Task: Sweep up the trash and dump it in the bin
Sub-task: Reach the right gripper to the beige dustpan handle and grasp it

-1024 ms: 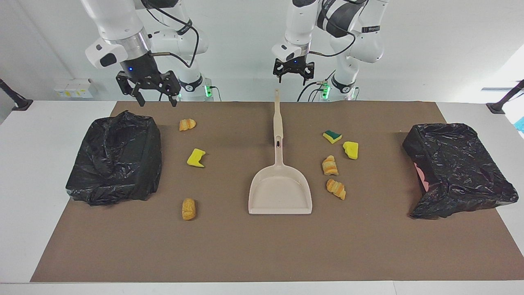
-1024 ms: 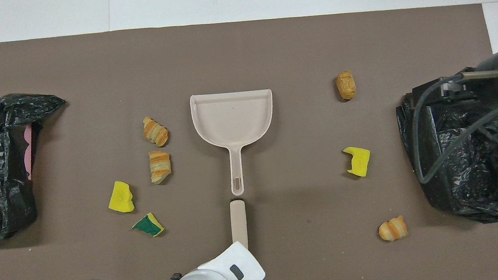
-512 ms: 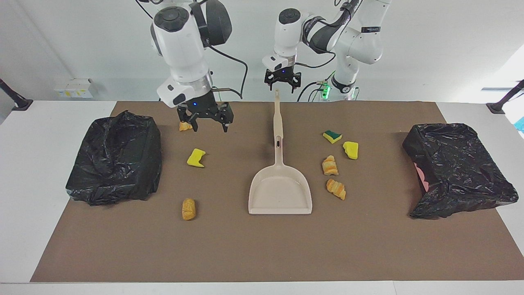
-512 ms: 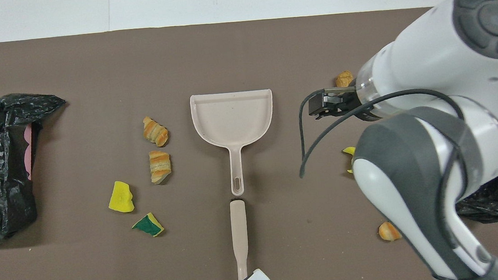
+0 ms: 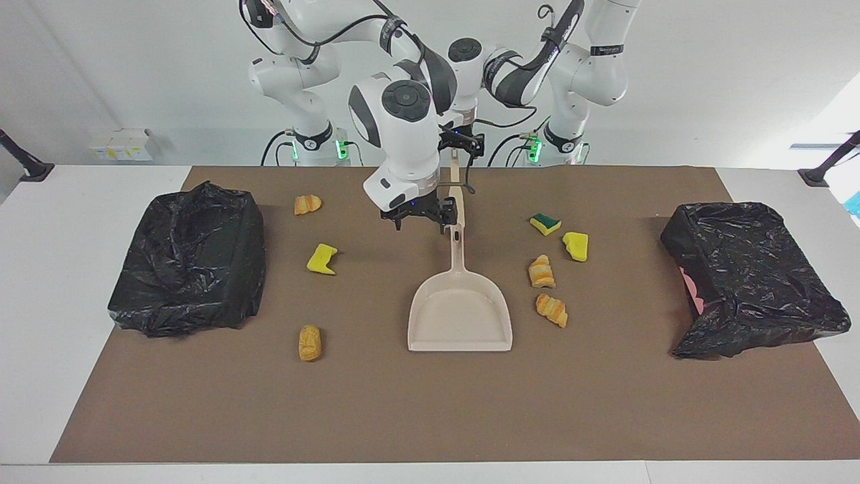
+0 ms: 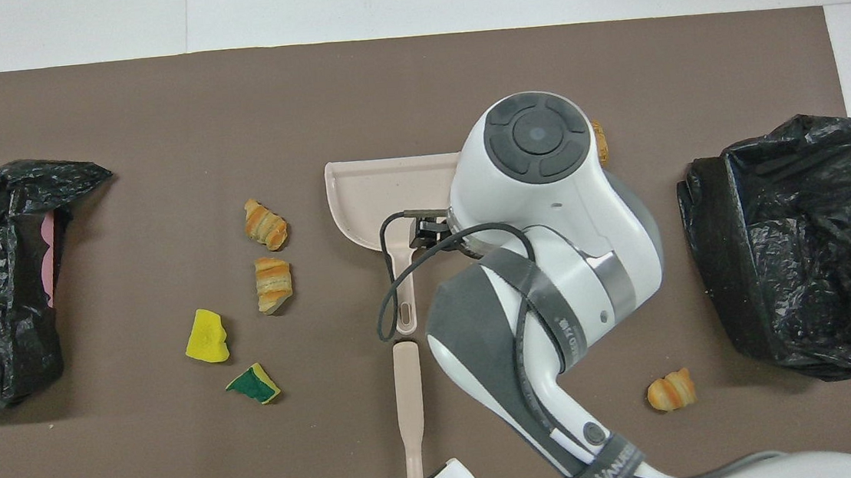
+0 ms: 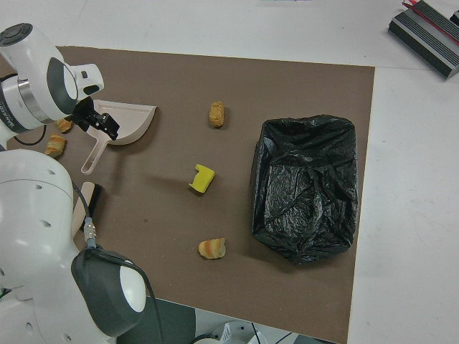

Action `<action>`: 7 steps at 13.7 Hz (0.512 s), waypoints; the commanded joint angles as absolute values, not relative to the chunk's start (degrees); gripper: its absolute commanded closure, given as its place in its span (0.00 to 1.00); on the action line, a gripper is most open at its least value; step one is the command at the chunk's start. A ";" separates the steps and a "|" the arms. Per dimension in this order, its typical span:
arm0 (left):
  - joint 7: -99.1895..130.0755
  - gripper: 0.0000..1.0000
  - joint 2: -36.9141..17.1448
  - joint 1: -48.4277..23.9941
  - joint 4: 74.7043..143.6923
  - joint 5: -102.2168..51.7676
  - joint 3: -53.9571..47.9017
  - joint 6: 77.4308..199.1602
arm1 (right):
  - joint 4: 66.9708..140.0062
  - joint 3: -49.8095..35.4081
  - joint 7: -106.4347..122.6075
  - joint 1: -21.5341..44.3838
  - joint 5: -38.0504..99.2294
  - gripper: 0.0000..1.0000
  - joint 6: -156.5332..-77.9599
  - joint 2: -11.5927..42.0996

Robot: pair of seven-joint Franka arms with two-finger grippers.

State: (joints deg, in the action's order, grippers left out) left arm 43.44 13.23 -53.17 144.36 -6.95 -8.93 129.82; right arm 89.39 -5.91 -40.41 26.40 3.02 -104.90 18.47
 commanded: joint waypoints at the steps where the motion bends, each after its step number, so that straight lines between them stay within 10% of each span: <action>1: 44.30 0.00 12.31 -54.32 145.02 -7.03 -8.35 132.36 | 89.39 -5.80 -42.10 28.03 3.69 0.00 -108.97 21.61; 7: 44.21 0.10 12.22 -54.23 145.11 -6.94 -8.35 132.01 | 89.82 -5.89 -37.47 30.94 3.60 0.00 -113.55 27.06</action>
State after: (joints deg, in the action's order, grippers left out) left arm 43.44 11.85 -53.17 144.36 -6.95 -8.93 131.15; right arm 89.59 -5.91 -40.63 31.50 3.07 -112.80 26.49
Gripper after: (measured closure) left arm 0.044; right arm 0.000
